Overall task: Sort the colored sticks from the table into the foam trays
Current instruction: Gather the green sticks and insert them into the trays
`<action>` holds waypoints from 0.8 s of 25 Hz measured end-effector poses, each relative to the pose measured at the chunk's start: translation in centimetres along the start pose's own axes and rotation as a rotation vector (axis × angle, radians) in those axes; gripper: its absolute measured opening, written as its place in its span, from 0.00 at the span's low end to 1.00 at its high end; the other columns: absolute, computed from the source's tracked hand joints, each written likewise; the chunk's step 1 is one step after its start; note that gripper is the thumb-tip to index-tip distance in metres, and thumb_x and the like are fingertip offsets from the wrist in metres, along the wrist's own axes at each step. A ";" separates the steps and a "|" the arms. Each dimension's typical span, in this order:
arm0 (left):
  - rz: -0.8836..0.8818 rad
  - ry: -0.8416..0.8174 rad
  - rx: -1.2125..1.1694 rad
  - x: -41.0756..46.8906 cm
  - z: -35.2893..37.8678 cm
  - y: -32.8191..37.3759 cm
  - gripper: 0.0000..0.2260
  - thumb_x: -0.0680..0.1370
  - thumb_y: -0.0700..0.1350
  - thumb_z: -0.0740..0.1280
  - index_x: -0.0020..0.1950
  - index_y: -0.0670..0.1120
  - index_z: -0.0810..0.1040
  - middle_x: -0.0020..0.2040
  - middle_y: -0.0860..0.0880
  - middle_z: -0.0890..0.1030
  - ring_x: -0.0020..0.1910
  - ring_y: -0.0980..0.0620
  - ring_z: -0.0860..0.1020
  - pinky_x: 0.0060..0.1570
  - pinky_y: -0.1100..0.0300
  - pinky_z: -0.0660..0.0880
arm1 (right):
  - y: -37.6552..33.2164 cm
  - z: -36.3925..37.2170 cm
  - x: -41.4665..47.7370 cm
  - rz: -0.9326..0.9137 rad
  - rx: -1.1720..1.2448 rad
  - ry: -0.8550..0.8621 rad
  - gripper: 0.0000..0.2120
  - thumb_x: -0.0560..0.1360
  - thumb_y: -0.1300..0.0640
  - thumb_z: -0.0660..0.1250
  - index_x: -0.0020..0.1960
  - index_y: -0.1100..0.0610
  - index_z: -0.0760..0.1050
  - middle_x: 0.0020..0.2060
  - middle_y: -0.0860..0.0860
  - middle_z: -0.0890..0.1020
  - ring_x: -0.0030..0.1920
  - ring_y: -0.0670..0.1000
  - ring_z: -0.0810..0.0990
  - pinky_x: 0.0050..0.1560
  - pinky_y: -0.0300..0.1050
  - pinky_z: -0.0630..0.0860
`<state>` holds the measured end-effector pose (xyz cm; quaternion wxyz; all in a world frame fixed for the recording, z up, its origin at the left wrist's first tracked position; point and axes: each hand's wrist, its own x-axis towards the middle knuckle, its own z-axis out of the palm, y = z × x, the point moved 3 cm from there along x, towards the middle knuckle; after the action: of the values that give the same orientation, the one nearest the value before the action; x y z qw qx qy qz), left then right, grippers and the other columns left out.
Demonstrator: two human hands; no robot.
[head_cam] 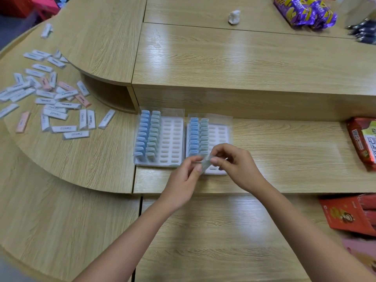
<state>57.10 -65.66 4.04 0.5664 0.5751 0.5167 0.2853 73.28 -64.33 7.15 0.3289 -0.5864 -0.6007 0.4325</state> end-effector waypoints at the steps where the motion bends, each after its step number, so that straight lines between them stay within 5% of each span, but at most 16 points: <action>1: -0.010 0.061 0.027 0.1 -0.7 -0.4 0.09 0.81 0.43 0.60 0.58 0.54 0.75 0.52 0.57 0.81 0.52 0.63 0.77 0.54 0.66 0.72 | 0.2 -0.3 0.3 -0.007 -0.032 0.065 0.05 0.73 0.65 0.68 0.44 0.56 0.77 0.36 0.49 0.80 0.37 0.45 0.78 0.39 0.38 0.76; 5: -0.110 0.126 -0.004 -0.7 -2.8 -2.7 0.12 0.80 0.37 0.59 0.50 0.50 0.79 0.46 0.55 0.83 0.46 0.62 0.80 0.48 0.72 0.71 | 1.3 0.4 1.0 -0.131 -0.282 0.186 0.04 0.75 0.64 0.67 0.44 0.57 0.76 0.36 0.50 0.80 0.36 0.49 0.76 0.37 0.41 0.73; 10: -0.214 0.118 -0.036 -3.1 -3.3 -5.6 0.13 0.79 0.35 0.59 0.48 0.50 0.79 0.41 0.52 0.83 0.44 0.58 0.80 0.50 0.67 0.73 | 2.7 1.9 1.2 -0.289 -0.460 0.190 0.02 0.74 0.65 0.66 0.44 0.60 0.75 0.36 0.45 0.74 0.37 0.41 0.67 0.39 0.29 0.66; 20: -0.231 0.099 0.034 -3.9 -3.9 -7.0 0.13 0.78 0.35 0.60 0.47 0.51 0.79 0.42 0.53 0.83 0.42 0.59 0.80 0.46 0.72 0.72 | 3.3 2.6 1.0 -0.462 -0.716 0.203 0.07 0.76 0.58 0.63 0.42 0.60 0.77 0.38 0.52 0.78 0.39 0.52 0.76 0.27 0.43 0.71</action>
<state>50.45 -69.09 -0.76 0.5595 0.5064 0.6117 0.2372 72.23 -63.94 2.96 0.2504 -0.5532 -0.7928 0.0521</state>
